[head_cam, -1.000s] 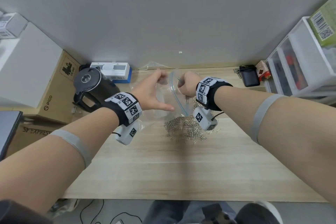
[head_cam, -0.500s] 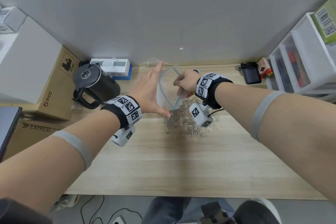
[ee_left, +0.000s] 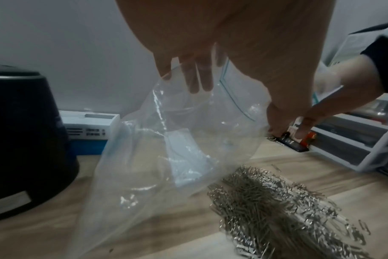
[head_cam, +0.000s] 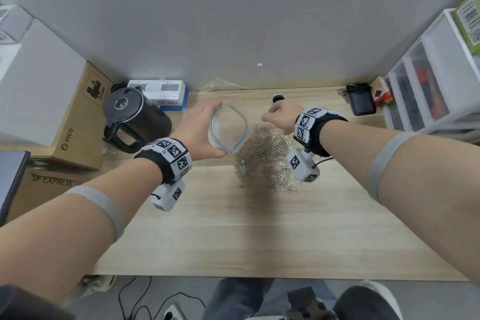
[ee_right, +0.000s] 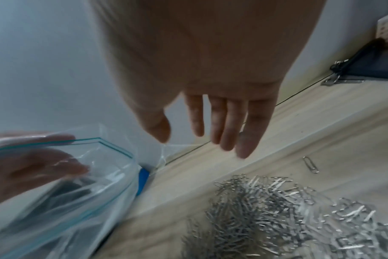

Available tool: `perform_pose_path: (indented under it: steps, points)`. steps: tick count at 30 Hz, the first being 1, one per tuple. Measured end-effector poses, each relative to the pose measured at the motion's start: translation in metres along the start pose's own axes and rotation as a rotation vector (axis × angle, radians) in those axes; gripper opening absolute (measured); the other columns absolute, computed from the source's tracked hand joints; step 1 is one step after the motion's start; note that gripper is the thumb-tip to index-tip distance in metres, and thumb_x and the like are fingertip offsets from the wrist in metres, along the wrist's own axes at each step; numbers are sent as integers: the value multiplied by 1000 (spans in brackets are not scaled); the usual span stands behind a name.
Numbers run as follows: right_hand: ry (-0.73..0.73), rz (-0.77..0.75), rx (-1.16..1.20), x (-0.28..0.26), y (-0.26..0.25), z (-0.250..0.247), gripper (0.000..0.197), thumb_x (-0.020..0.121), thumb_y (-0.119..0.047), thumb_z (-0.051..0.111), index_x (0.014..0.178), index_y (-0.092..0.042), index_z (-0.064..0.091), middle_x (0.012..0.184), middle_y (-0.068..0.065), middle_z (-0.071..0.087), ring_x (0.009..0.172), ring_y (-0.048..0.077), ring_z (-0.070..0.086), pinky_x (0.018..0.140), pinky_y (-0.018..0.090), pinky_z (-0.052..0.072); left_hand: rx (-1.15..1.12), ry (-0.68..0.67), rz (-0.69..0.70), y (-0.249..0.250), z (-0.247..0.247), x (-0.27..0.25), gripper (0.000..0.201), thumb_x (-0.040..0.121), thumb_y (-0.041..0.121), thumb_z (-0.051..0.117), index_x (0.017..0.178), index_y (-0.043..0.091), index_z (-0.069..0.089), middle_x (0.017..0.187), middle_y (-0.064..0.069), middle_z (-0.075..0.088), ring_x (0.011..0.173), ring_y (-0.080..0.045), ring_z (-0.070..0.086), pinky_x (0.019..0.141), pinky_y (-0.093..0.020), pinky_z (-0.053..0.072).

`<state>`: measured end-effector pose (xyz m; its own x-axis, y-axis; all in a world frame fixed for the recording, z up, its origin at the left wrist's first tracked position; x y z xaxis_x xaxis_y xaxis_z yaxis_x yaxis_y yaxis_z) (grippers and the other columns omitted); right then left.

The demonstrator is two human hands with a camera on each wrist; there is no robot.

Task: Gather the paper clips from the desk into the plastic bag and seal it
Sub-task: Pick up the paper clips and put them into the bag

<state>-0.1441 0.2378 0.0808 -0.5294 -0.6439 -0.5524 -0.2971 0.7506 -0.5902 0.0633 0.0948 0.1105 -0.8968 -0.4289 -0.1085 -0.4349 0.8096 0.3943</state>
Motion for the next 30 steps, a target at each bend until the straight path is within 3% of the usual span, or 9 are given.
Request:
perform_pose_path:
  steps: [4, 6, 10, 14, 20, 24, 26, 30]
  points:
    - [-17, 61, -349, 4, 25, 10, 72, 77, -43, 74, 139, -19, 46, 135, 9, 45, 107, 32, 59, 92, 44, 52, 50, -54, -68, -18, 14, -8, 114, 49, 60, 83, 145, 19, 36, 140, -2, 52, 129, -23, 50, 108, -46, 43]
    - [-67, 95, -450, 4, 37, 21, 90, 66, -46, 83, 141, -22, 39, 138, 11, 37, 111, 37, 55, 93, 51, 51, 59, -74, -92, -24, 24, -13, 112, 50, 57, 85, 144, 18, 38, 138, -2, 54, 126, -24, 52, 107, -43, 43]
    - [-155, 74, -663, 3, 62, 46, 125, 40, -54, 94, 143, -22, 31, 138, 14, 33, 128, 40, 38, 97, 57, 46, 88, -140, -129, -35, 45, -23, 115, 47, 60, 84, 144, 19, 39, 138, 0, 55, 126, -23, 53, 105, -38, 44]
    - [-205, 39, -798, 2, 76, 68, 146, 36, -50, 97, 152, -29, 11, 151, 18, 17, 140, 45, 19, 99, 61, 44, 65, -174, -137, -39, 60, -30, 113, 52, 51, 89, 147, 17, 37, 143, -3, 51, 131, -25, 49, 109, -37, 40]
    - [-164, -54, -698, 14, 79, 90, 135, 37, -41, 98, 146, -42, 18, 147, 12, 19, 135, 42, 26, 92, 62, 49, 68, -200, -138, -44, 74, -33, 113, 52, 54, 87, 146, 18, 37, 140, -3, 52, 128, -24, 50, 107, -37, 41]
    - [-158, -135, -537, 20, 74, 93, 92, 62, -33, 89, 140, -35, 41, 138, 8, 30, 126, 33, 41, 99, 48, 49, 34, -194, -125, -46, 78, -31, 111, 52, 53, 87, 144, 16, 39, 140, -3, 52, 128, -23, 50, 107, -38, 42]
    - [-113, -169, -512, 20, 70, 91, 80, 67, -35, 85, 136, -31, 45, 134, 8, 34, 123, 31, 43, 100, 44, 48, 12, -193, -127, -48, 79, -31, 110, 52, 51, 87, 144, 16, 38, 141, -3, 51, 130, -23, 48, 108, -39, 42]
    - [-57, -142, -565, 17, 64, 89, 118, 42, -48, 91, 142, -31, 32, 144, 9, 23, 131, 33, 30, 100, 47, 46, 9, -201, -133, -54, 79, -29, 112, 52, 52, 86, 146, 16, 37, 143, -3, 49, 133, -23, 46, 110, -39, 41]
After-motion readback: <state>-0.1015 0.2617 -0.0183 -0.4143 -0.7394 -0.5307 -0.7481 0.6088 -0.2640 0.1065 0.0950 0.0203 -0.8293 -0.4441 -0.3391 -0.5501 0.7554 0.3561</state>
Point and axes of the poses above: each hand's wrist, its own x-axis towards the middle knuckle, its own z-axis out of the palm, y = z × x, the point moved 1 cm from there along x, towards the middle knuckle
